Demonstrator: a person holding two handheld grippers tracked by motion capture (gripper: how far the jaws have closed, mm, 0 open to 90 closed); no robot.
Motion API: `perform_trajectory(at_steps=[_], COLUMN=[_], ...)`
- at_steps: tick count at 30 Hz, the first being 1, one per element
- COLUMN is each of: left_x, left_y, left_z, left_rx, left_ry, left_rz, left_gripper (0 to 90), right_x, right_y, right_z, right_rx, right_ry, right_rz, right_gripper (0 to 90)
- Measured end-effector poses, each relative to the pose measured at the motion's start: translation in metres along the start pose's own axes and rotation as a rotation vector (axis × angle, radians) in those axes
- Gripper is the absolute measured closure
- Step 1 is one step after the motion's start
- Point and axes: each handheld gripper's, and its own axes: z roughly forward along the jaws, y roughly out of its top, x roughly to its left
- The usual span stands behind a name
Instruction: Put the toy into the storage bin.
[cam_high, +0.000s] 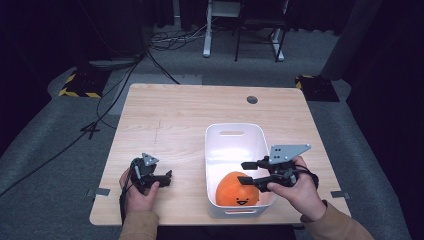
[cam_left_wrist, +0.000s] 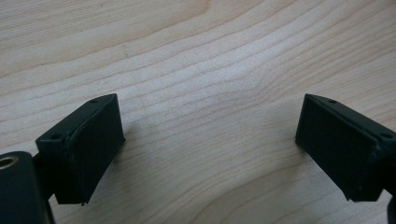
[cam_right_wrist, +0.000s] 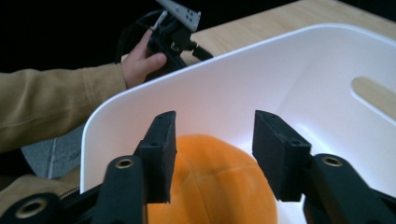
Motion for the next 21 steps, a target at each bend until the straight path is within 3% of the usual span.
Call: perform_trajectory(at_steps=[9,21], left_x=[0.000,0.000], left_y=[0.000,0.000], left_z=[0.000,0.000], left_rx=[-0.001,-0.001], left_ry=[0.002,0.002], left_rz=[0.001,0.000], left_gripper=[7.9,7.9], right_x=[-0.007,-0.040], right_y=[0.011,0.015], right_z=[-0.017,-0.047], right_rx=[-0.060,-0.096], right_ry=[-0.075,-0.228], right_rz=[-0.012,0.026], right_gripper=[38.9,32.6])
